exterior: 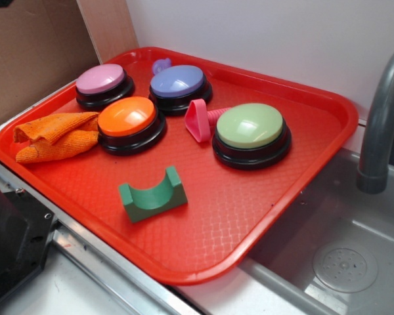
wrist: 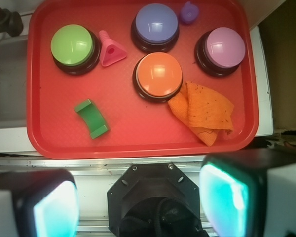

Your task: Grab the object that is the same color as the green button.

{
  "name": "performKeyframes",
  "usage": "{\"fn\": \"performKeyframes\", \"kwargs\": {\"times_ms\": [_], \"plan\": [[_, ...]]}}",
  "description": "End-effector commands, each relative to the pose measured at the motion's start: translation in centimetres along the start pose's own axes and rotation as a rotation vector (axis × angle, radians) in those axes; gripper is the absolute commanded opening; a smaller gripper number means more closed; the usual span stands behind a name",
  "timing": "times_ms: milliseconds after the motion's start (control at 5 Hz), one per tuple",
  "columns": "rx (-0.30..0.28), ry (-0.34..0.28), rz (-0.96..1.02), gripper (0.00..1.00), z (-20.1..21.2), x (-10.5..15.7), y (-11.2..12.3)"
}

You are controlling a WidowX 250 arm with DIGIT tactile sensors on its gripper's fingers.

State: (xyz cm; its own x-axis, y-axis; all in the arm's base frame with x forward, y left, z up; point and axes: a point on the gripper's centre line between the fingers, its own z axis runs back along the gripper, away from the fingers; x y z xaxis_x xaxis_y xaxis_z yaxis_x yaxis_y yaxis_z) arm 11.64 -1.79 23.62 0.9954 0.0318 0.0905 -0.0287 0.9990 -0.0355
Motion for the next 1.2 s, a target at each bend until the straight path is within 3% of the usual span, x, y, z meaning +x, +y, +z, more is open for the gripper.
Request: {"fn": "performKeyframes", "kwargs": {"times_ms": [0,200,400,600,1000], "plan": [[0.000,0.000,0.000,1.00,0.0,0.0,0.0],[0.024,-0.012,-0.230,1.00,-2.4,2.7,-0.9],[0.101,-0.026,-0.325,1.00,-5.3,4.9,-3.4],[0.044,-0.081,-0.464,1.00,-9.1,6.0,-5.1],[-0.151,-0.089,-0.553,1.00,-17.1,5.6,-8.9]]}}
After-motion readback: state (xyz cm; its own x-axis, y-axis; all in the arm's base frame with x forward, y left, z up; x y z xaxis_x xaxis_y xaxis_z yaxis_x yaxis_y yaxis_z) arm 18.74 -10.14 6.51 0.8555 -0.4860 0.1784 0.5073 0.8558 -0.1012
